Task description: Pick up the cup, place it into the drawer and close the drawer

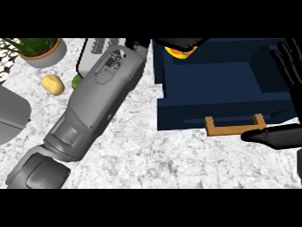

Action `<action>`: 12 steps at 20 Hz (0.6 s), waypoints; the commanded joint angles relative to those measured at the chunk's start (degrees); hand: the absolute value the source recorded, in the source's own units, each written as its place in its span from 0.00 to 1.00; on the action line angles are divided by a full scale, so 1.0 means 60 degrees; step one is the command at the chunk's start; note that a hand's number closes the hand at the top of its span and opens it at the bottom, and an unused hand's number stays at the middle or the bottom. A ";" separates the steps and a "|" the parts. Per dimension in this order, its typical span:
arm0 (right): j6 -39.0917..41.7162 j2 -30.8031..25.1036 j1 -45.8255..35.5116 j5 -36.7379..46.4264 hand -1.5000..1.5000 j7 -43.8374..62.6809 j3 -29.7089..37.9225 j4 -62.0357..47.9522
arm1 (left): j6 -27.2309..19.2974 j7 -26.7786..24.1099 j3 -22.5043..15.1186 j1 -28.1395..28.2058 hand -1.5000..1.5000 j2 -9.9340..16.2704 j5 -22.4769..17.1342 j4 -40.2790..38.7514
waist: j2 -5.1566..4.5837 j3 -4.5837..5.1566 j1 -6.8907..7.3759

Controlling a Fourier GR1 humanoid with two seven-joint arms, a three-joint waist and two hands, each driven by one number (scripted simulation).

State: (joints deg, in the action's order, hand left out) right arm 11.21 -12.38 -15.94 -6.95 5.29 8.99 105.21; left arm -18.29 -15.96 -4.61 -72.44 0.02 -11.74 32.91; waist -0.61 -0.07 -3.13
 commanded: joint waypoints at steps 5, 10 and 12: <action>0.0042 -0.0046 -0.0659 -0.0027 0.00 0.0169 -0.0124 -0.0362 | -0.0036 0.0345 -0.1114 -0.0876 1.00 -0.0004 -0.0615 -0.2225 | -0.0159 -0.0004 -0.0460; 0.0370 -0.0029 -0.0790 -0.0220 0.00 -0.0216 -0.0199 -0.0635 | 0.0557 0.0662 -0.2220 -0.0613 1.00 -0.0004 -0.0651 -0.2679 | -0.0267 -0.0017 -0.0889; 0.0449 0.0009 -0.0829 -0.0101 0.00 -0.0194 -0.0477 -0.0432 | 0.0554 0.0866 -0.2311 -0.0622 1.00 -0.0004 -0.0912 -0.2726 | -0.0310 -0.0014 -0.1176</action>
State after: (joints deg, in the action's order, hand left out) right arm 13.04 -12.53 -20.16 -7.53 4.42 7.38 102.48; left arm -16.33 -11.58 -15.43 -76.72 0.01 -16.02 18.28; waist -2.02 -0.15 -8.09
